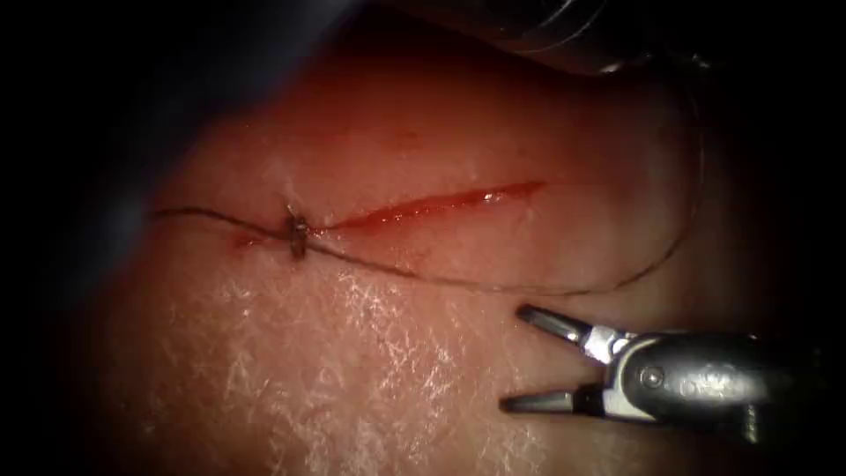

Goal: Wound Closure

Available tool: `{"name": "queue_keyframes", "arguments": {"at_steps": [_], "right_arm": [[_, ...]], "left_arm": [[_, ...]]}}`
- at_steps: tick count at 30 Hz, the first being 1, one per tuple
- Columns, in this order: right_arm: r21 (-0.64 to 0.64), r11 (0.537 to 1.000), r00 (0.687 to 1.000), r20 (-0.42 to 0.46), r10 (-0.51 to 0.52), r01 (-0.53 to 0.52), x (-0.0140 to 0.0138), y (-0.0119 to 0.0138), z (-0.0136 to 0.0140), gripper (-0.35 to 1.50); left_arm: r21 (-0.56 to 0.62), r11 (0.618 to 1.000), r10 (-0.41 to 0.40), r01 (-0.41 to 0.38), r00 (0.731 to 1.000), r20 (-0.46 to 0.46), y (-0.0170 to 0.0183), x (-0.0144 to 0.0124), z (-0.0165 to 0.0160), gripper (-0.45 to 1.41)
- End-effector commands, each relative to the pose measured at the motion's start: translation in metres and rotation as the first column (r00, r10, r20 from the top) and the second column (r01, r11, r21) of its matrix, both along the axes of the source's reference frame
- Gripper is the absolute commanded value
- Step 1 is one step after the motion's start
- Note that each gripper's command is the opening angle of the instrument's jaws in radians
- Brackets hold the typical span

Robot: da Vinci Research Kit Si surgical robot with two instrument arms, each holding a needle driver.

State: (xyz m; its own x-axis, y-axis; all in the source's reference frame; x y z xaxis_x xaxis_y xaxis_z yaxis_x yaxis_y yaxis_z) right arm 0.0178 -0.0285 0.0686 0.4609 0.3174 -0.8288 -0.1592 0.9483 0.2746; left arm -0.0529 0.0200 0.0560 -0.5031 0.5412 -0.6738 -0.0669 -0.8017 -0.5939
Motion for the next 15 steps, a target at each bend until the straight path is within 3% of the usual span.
{"name": "queue_keyframes", "arguments": {"at_steps": [1, 9, 12, 15], "right_arm": [[0.002, 1.0, 1.0, -0.002, -0.001, 0.001, 0.0007, -0.0006, 0.0005, 1.1], [0.004, 1.0, 1.0, -0.004, -0.003, 0.003, 0.0007, -0.0007, 0.0005, 1.1], [0.004, 1.0, 1.0, -0.004, -0.002, 0.002, 0.0008, -0.0007, 0.0005, 1.1], [0.004, 1.0, 1.0, -0.005, -0.003, 0.003, 0.001, -0.0007, 0.0006, 1.1]], "left_arm": [[0.007, 1.0, 0.002, -0.002, 1.0, -0.002, 0.0, 0.0003, 0.0002, 1.26], [0.01, 1.0, 0.029, -0.029, 1.0, 0.0, -0.0028, 0.0075, -0.0022, 1.3], [-0.01, 1.0, 0.008, -0.008, 0.999, -0.038, -0.004, 0.013, -0.0038, 1.28], [-0.015, 1.0, -0.014, 0.013, 0.998, -0.06, -0.0043, 0.0168, -0.0051, 1.28]]}}
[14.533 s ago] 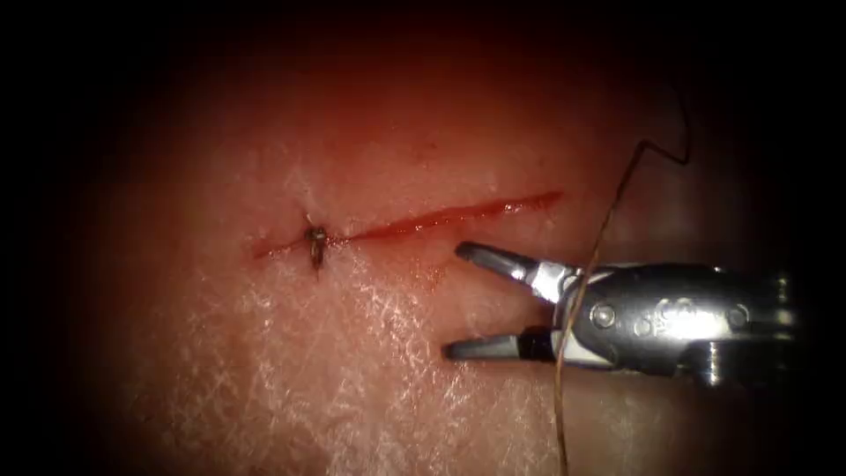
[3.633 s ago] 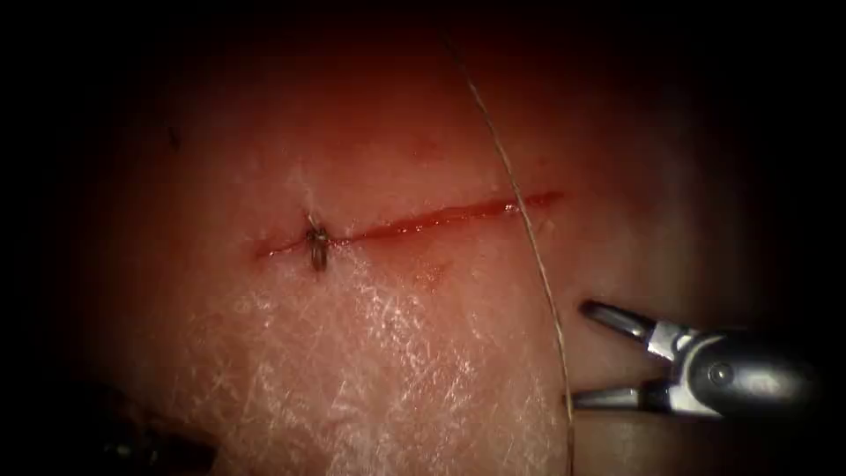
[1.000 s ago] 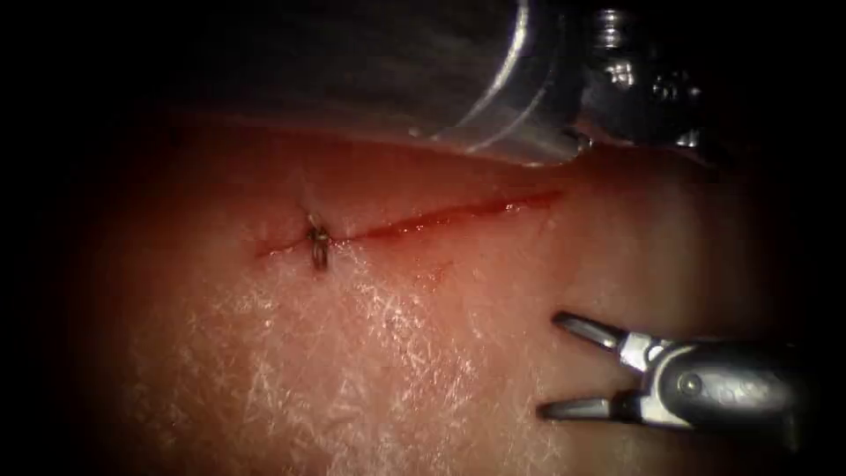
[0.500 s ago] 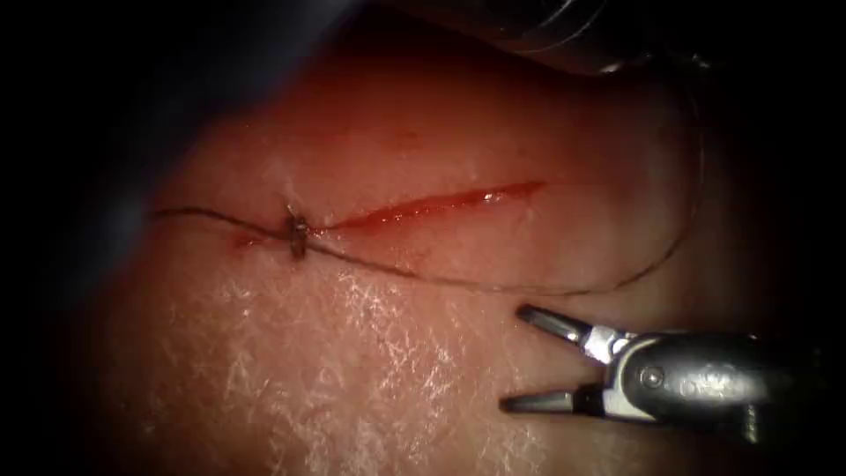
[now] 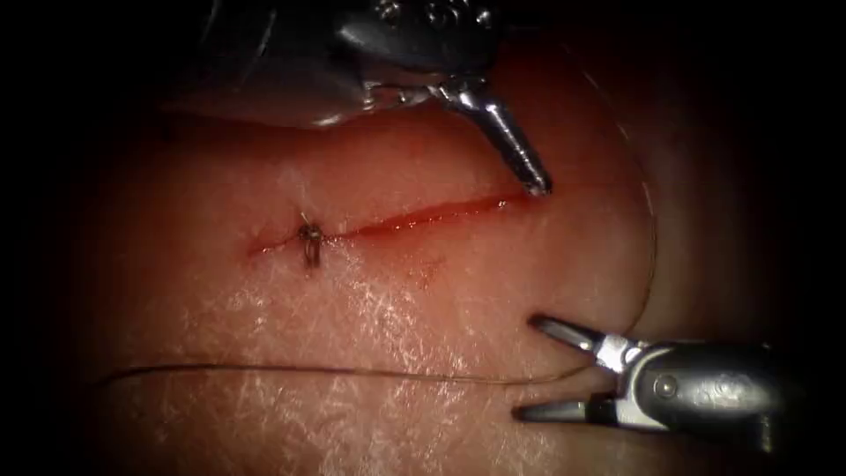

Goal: Wound Closure

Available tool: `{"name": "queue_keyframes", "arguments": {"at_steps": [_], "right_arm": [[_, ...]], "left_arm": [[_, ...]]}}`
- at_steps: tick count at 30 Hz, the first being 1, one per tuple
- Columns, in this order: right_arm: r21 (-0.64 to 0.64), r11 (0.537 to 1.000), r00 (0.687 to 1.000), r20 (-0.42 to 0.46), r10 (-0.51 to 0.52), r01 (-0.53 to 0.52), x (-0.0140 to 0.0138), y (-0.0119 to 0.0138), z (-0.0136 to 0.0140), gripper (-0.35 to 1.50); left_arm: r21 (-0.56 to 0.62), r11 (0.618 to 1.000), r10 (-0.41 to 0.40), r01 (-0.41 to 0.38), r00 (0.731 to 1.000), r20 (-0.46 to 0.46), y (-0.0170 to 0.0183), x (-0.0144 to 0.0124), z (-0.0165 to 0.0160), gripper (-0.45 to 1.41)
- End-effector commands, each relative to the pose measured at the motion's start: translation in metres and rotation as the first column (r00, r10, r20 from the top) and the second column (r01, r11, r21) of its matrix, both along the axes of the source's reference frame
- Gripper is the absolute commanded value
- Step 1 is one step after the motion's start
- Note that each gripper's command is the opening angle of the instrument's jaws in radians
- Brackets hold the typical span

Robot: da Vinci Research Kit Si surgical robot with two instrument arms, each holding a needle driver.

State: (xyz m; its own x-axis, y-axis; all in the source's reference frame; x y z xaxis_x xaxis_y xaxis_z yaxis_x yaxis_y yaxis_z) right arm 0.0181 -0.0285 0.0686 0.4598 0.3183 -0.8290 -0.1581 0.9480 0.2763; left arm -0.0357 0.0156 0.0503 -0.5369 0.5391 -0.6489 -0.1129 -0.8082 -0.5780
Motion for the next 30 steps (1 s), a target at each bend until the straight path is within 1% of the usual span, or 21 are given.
{"name": "queue_keyframes", "arguments": {"at_steps": [1, 3, 8, 9, 11, 14, 17, 19, 22, 26, 28, 30], "right_arm": [[0.002, 1.0, 1.0, -0.003, -0.002, 0.002, 0.0008, -0.0007, 0.0006, 1.1], [0.003, 1.0, 1.0, -0.005, -0.005, 0.005, 0.0008, -0.0008, 0.0007, 1.1], [0.003, 1.0, 1.0, -0.003, -0.006, 0.006, 0.0008, -0.0008, 0.0007, 1.1], [0.003, 1.0, 1.0, -0.003, -0.006, 0.006, 0.0008, -0.0008, 0.0007, 1.1], [0.003, 1.0, 1.0, -0.003, -0.006, 0.006, 0.0008, -0.0008, 0.0007, 1.1], [0.003, 1.0, 1.0, -0.003, -0.006, 0.006, 0.0008, -0.0008, 0.0007, 1.1], [0.004, 1.0, 1.0, -0.003, -0.006, 0.006, 0.0008, -0.0007, 0.0006, 1.1], [0.004, 1.0, 1.0, -0.003, -0.006, 0.006, 0.0008, -0.0007, 0.0006, 1.1], [0.004, 1.0, 1.0, -0.003, -0.006, 0.006, 0.0008, -0.0007, 0.0006, 1.1], [0.004, 1.0, 1.0, -0.003, -0.006, 0.006, 0.0008, -0.0007, 0.0006, 1.1], [0.005, 1.0, 1.0, -0.003, -0.006, 0.006, 0.0008, -0.0007, 0.0006, 1.1], [0.005, 1.0, 1.0, -0.003, -0.006, 0.006, 0.0008, -0.0007, 0.0005, 1.1]], "left_arm": [[-0.002, 1.0, -0.011, 0.011, 1.0, -0.003, 0.0, 0.0006, 0.0001, 1.28], [0.003, 1.0, -0.026, 0.026, 1.0, -0.008, -0.0003, 0.0029, -0.0011, 1.28], [0.017, 0.999, -0.042, 0.042, 0.999, -0.017, -0.0024, 0.0067, -0.0042, 1.26], [0.027, 0.999, -0.025, 0.025, 1.0, -0.01, -0.004, 0.0081, -0.0054, 1.26], [0.041, 0.998, 0.043, -0.041, 0.998, -0.052, -0.0072, 0.0098, -0.0075, 1.25], [0.059, 0.995, 0.092, -0.085, 0.989, -0.12, -0.0099, 0.0106, -0.0086, 1.25], [0.066, 0.989, 0.144, -0.134, 0.97, -0.197, -0.0123, 0.0109, -0.0091, 1.23], [0.046, 0.989, 0.148, -0.141, 0.956, -0.255, -0.0138, 0.0107, -0.009, 1.2], [0.026, 0.99, 0.143, -0.142, 0.939, -0.314, -0.0158, 0.0103, -0.0085, 1.13], [0.007, 0.983, 0.171, -0.184, 0.9, -0.401, -0.0186, 0.0098, -0.0068, 1.06], [-0.005, 0.982, 0.168, -0.187, 0.89, -0.423, -0.0193, 0.0097, -0.006, 1.01], [-0.029, 0.982, 0.152, -0.184, 0.879, -0.452, -0.0196, 0.0098, -0.0051, 1.01]]}}
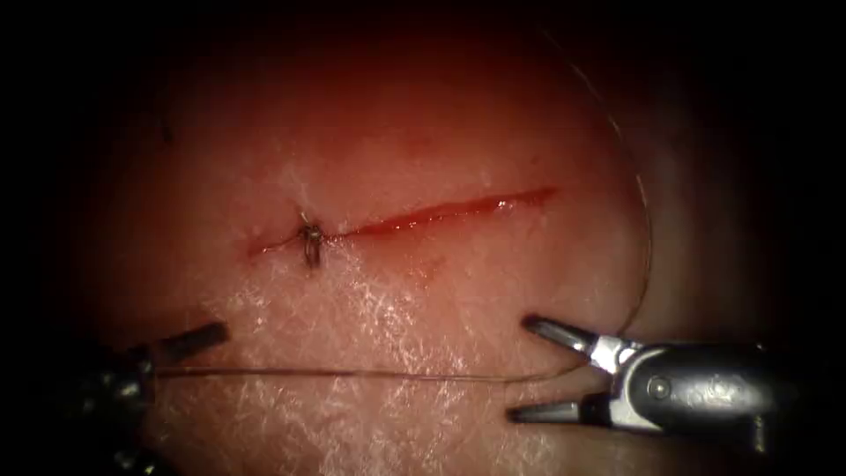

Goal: Wound Closure

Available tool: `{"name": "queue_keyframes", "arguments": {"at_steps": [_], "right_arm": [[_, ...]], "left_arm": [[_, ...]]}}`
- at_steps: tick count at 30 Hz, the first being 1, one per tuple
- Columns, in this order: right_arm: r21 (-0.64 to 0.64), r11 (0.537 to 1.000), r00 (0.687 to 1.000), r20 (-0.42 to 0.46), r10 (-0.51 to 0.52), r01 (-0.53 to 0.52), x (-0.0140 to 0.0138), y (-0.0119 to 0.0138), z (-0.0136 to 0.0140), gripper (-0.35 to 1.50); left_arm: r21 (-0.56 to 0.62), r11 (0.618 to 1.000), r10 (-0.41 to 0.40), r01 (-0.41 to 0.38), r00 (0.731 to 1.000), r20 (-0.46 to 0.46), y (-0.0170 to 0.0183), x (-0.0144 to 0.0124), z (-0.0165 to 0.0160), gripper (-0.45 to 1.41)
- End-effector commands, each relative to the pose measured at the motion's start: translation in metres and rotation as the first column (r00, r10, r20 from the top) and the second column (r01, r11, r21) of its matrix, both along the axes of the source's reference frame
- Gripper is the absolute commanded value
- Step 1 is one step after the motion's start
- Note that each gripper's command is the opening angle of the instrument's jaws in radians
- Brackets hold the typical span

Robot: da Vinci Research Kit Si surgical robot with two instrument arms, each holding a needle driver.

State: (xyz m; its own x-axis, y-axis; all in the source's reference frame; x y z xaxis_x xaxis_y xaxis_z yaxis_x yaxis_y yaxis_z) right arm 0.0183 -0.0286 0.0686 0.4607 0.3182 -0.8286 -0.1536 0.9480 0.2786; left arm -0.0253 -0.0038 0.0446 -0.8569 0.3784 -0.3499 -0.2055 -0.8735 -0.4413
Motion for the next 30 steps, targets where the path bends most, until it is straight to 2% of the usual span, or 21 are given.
{"name": "queue_keyframes", "arguments": {"at_steps": [1, 8, 14, 17, 18, 21, 25, 30], "right_arm": [[0.003, 1.0, 1.0, -0.003, -0.002, 0.002, 0.0006, -0.0007, 0.0005, 1.1], [0.004, 1.0, 1.0, -0.003, -0.002, 0.002, 0.0006, -0.0007, 0.0003, 1.1], [0.006, 1.0, 1.0, -0.003, -0.002, 0.002, 0.0007, -0.0006, 0.0, 1.1], [0.006, 1.0, 1.0, -0.003, -0.001, 0.001, 0.0007, -0.0006, 0.0, 1.1], [0.006, 1.0, 1.0, -0.003, -0.001, 0.001, 0.0007, -0.0006, 0.0, 1.1], [0.006, 1.0, 1.0, -0.003, -0.001, 0.001, 0.0008, -0.0006, 0.0, 1.1], [0.006, 1.0, 1.0, -0.003, -0.001, 0.001, 0.0008, -0.0006, 0.0, 1.1], [0.007, 1.0, 1.0, -0.003, -0.001, 0.001, 0.0008, -0.0006, -0.0001, 1.1]], "left_arm": [[-0.014, 1.0, 0.0, 0.0, 1.0, -0.015, -0.0003, -0.0004, 0.001, 1.01], [-0.068, 0.997, 0.014, -0.026, 0.986, -0.163, 0.0, 0.0006, 0.0045, 1.0], [-0.077, 0.995, 0.044, -0.064, 0.971, -0.234, 0.0002, 0.001, 0.007, 0.81], [-0.079, 0.994, 0.052, -0.072, 0.971, -0.234, -0.0002, 0.001, 0.0077, 0.64], [-0.071, 0.993, 0.071, -0.089, 0.972, -0.223, -0.0003, 0.001, 0.0076, 0.22], [-0.082, 0.987, 0.117, -0.136, 0.971, -0.208, -0.0005, 0.001, 0.0071, -0.45], [-0.117, 0.974, 0.168, -0.195, 0.964, -0.204, -0.0007, 0.001, 0.0065, -0.45], [-0.137, 0.97, 0.17, -0.202, 0.962, -0.214, 0.0001, 0.0012, 0.0068, -0.45]]}}
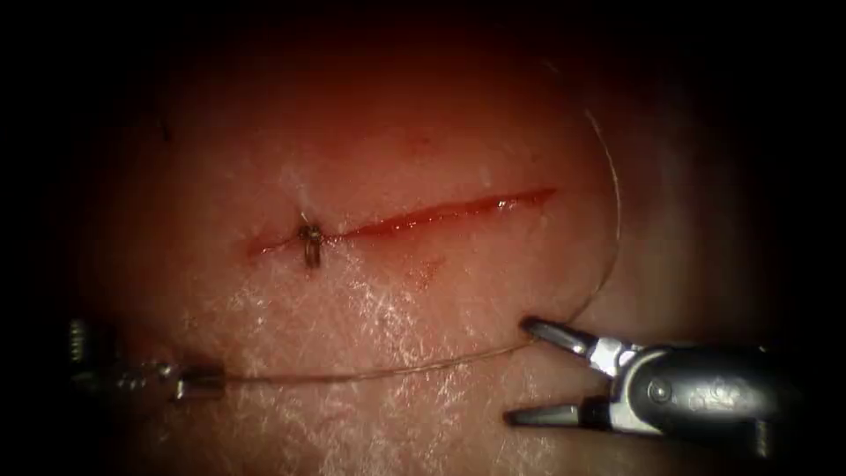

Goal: Wound Closure

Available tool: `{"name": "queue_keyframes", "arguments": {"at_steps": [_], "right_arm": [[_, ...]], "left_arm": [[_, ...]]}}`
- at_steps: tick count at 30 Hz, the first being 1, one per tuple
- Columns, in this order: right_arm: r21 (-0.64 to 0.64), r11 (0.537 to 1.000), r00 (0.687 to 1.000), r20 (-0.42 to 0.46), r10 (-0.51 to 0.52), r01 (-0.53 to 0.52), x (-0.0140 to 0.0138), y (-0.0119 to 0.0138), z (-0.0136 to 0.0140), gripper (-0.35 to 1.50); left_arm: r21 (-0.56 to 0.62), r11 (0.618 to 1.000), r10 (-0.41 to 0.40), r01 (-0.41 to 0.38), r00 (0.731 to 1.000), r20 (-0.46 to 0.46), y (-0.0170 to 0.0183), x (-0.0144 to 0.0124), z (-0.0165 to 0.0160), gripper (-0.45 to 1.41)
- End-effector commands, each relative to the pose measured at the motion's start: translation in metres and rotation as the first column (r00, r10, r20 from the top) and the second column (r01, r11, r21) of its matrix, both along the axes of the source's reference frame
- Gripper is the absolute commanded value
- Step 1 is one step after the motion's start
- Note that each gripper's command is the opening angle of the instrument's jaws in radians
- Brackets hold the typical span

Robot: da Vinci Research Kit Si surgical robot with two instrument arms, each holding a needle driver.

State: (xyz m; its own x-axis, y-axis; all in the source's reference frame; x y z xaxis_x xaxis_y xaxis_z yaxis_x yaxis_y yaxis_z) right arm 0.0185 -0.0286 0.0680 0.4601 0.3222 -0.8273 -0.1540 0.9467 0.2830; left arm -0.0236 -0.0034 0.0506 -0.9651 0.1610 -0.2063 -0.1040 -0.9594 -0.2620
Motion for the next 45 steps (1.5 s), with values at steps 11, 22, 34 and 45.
{"name": "queue_keyframes", "arguments": {"at_steps": [11, 22, 34, 45], "right_arm": [[0.012, 0.999, 0.999, -0.03, 0.035, -0.035, 0.0002, 0.0007, -0.0023, 1.1], [0.006, 0.997, 0.991, -0.112, 0.079, -0.079, 0.001, 0.0011, -0.0072, 1.11], [-0.009, 0.999, 0.996, -0.081, 0.038, -0.039, 0.0019, -0.0005, -0.0039, 1.13], [-0.01, 1.0, 0.997, -0.079, 0.02, -0.021, 0.0033, -0.0014, -0.0031, 1.13]], "left_arm": [[-0.019, 1.0, -0.015, 0.015, 1.0, -0.019, 0.0035, -0.0013, 0.001, -0.45], [0.015, 0.996, -0.085, 0.084, 0.994, 0.072, 0.0075, -0.0056, 0.0036, -0.45], [0.225, 0.958, -0.253, 0.177, 0.891, 0.378, 0.0135, -0.0195, 0.006, -0.45], [0.325, 0.931, -0.329, 0.166, 0.767, 0.55, 0.02, -0.0266, 0.0089, -0.45]]}}
